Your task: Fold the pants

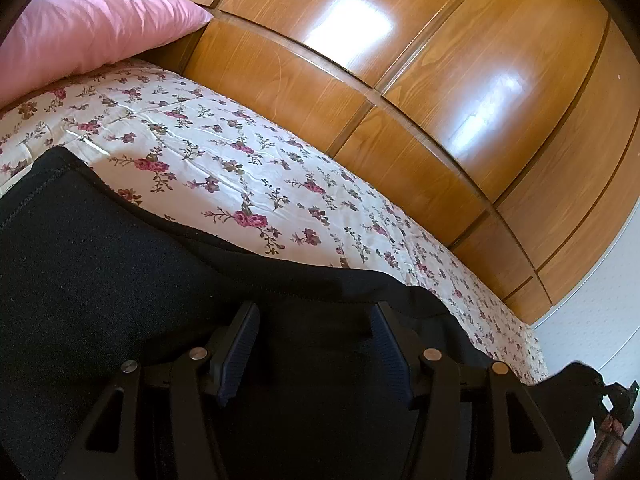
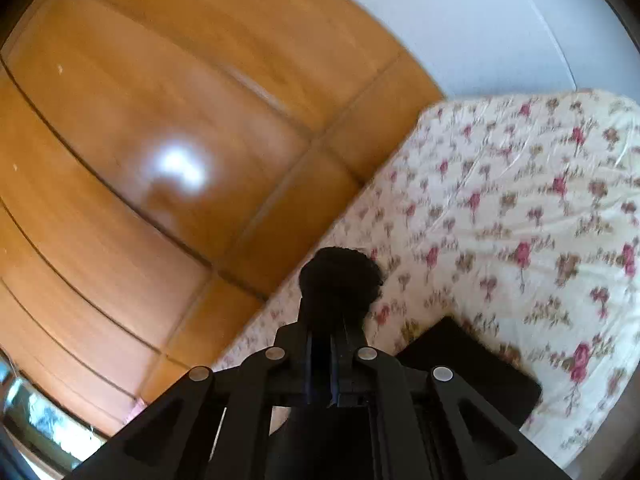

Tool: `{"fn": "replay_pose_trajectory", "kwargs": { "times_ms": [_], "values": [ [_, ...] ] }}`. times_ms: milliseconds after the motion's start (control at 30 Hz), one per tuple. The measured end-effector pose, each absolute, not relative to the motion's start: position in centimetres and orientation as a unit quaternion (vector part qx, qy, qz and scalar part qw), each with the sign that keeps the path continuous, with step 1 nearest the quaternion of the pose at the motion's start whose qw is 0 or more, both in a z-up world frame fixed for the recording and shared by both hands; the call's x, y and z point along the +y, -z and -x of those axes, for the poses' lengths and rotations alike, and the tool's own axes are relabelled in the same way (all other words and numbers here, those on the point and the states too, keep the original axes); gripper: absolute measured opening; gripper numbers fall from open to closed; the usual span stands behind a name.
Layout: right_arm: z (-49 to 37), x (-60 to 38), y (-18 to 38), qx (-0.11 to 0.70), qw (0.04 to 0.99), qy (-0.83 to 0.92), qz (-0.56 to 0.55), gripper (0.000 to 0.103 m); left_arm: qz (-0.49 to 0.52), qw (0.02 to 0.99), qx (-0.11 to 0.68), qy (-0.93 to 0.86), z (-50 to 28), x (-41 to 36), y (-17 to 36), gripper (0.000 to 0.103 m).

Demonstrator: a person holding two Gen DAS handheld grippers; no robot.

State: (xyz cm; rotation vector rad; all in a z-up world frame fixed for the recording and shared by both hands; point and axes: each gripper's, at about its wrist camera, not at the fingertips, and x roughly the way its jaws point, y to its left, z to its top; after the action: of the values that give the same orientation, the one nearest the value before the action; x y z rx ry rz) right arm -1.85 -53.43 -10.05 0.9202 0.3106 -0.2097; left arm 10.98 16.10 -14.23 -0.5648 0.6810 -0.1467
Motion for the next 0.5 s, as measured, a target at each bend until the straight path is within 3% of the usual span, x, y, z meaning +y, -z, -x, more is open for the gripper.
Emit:
{"fn": "replay_pose_trajectory", "kwargs": {
  "times_ms": [200,300,367,467,500],
  "values": [
    [2.1,-54.9,18.2,0.275,0.835,0.171,-0.446,0.008,0.273,0.901,0.330,0.071,-10.9,16.1,14.2,0.059],
    [3.5,-55.6,20.6,0.274,0.818,0.184,-0.470,0.014,0.273,0.901,0.330,0.070,-10.9,16.1,14.2,0.059],
    [4.2,-55.8,20.0,0.261,0.821,0.197,-0.469,0.021,0.273,0.901,0.331,0.070,-11.0,16.0,14.1,0.059],
    [5.5,-55.4,17.9,0.249,0.835,0.244,-0.425,0.044,0.274,0.901,0.329,0.071,-11.0,16.1,14.1,0.059],
    [6.0,-55.3,17.6,0.247,0.836,0.261,-0.415,0.059,0.275,0.901,0.329,0.071,-11.0,16.1,14.1,0.059]
  ]
}}
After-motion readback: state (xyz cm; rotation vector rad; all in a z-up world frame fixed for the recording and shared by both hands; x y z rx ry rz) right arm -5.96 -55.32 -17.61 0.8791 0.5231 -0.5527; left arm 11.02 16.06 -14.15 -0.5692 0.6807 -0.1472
